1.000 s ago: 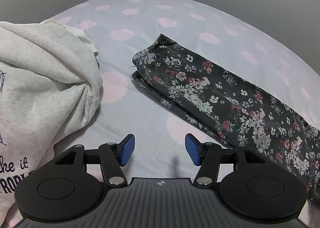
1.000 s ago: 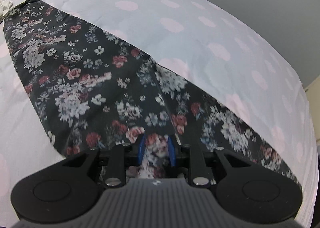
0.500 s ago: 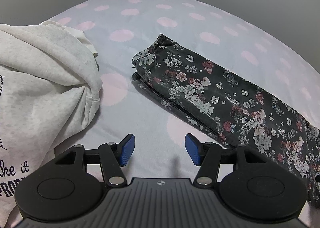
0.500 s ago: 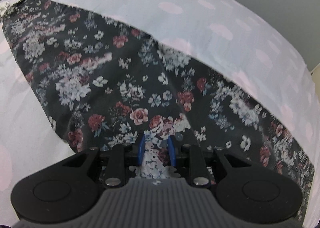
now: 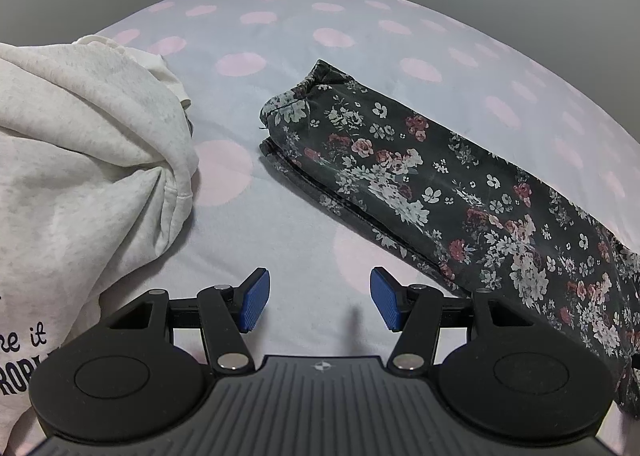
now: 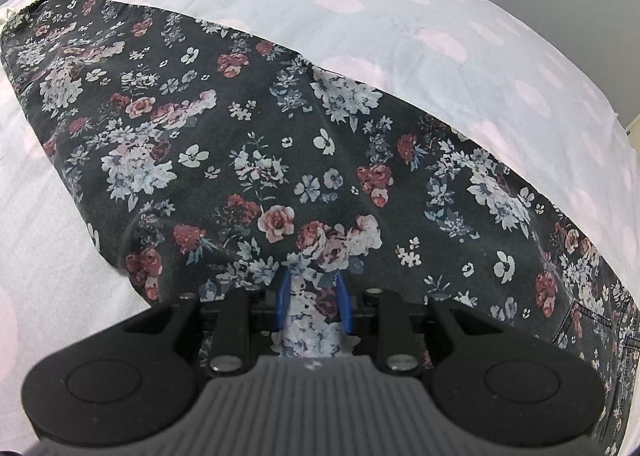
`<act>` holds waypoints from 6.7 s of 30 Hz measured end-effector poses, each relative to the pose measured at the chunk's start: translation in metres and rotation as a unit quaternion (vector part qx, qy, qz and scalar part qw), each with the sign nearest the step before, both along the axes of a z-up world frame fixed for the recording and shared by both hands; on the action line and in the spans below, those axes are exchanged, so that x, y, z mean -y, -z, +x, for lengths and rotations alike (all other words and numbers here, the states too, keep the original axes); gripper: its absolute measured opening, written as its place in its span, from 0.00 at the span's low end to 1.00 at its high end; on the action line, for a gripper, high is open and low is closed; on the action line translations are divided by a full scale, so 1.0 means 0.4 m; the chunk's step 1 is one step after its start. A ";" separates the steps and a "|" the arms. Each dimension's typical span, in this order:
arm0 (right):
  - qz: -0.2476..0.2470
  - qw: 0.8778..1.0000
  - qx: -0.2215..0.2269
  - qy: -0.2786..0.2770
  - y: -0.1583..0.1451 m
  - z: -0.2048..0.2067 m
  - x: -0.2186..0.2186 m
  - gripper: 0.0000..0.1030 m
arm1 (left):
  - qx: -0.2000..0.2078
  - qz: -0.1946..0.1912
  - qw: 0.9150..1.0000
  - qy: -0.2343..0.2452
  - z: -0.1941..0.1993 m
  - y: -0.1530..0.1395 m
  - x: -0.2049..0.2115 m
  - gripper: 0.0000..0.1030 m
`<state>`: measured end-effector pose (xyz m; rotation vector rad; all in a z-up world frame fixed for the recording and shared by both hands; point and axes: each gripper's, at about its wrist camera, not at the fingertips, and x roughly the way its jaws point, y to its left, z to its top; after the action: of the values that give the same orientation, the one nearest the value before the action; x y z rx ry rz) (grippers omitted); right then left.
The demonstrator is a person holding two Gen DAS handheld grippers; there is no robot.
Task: Fold clothes
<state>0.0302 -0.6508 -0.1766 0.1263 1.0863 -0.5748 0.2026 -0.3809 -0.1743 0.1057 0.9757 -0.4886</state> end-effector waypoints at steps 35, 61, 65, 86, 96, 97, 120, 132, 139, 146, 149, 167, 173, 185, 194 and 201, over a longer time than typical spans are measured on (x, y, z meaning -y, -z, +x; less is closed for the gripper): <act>-0.014 0.999 0.031 0.005 -0.048 -0.009 -0.013 0.27 | -0.011 -0.026 0.999 -0.019 0.034 -0.003 -0.046 0.52; 0.015 0.993 0.113 0.039 -0.080 -0.125 -0.033 0.28 | -0.141 -0.238 0.956 -0.095 0.283 0.103 -0.080 0.56; 0.019 0.990 0.119 0.068 -0.086 -0.168 -0.009 0.28 | -0.122 -0.234 0.961 -0.079 0.296 0.107 -0.049 0.25; 0.086 0.967 0.190 0.148 -0.119 -0.323 -0.023 0.27 | 0.133 -0.237 0.937 0.218 -0.256 -0.350 0.144 0.03; 0.128 0.941 0.245 0.195 -0.123 -0.369 -0.055 0.27 | 0.103 -0.140 0.911 0.374 -0.642 -0.113 0.298 0.03; 0.135 0.937 0.248 0.204 -0.116 -0.380 -0.054 0.28 | 0.107 -0.124 0.906 0.391 -0.668 -0.086 0.306 0.03; 0.269 0.877 0.331 0.223 -0.030 -0.277 0.013 0.12 | 0.155 -0.029 0.873 0.462 -0.811 0.048 0.237 0.42; 0.252 0.883 0.295 0.263 -0.012 -0.302 0.023 0.12 | 0.144 -0.027 0.865 0.479 -0.820 0.057 0.253 0.33; 0.224 0.902 0.270 0.253 -0.029 -0.297 0.019 0.43 | 0.128 -0.032 0.880 0.457 -0.817 0.057 0.252 0.32; 0.271 0.892 0.257 0.256 0.041 -0.250 0.046 0.36 | 0.084 -0.063 0.905 0.412 -0.782 0.054 0.239 0.30; 0.271 0.892 0.253 0.258 0.025 -0.238 0.037 0.23 | 0.083 -0.078 0.908 0.404 -0.767 0.030 0.223 0.30; 0.143 0.932 0.268 0.196 -0.333 -0.138 -0.002 0.19 | 0.100 -0.089 0.939 0.316 -0.639 -0.064 0.054 0.30; 0.089 0.946 0.255 0.176 -0.481 -0.136 0.026 0.19 | 0.109 -0.085 0.945 0.298 -0.607 -0.078 0.038 0.30; 0.005 0.958 0.221 0.182 -0.650 -0.240 0.078 0.18 | 0.113 -0.077 0.949 0.284 -0.589 -0.085 0.028 0.31; -0.019 0.956 0.210 0.204 -0.672 -0.304 0.111 0.18 | 0.113 -0.070 0.949 0.284 -0.585 -0.080 0.029 0.31; -0.027 0.954 0.205 0.217 -0.679 -0.325 0.128 0.18 | 0.113 -0.066 0.948 0.288 -0.589 -0.074 0.031 0.31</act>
<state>-0.0996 -0.7021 0.0951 0.4254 0.6336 -0.9259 -0.0328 -0.3933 -0.1446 0.3242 0.6724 -1.0548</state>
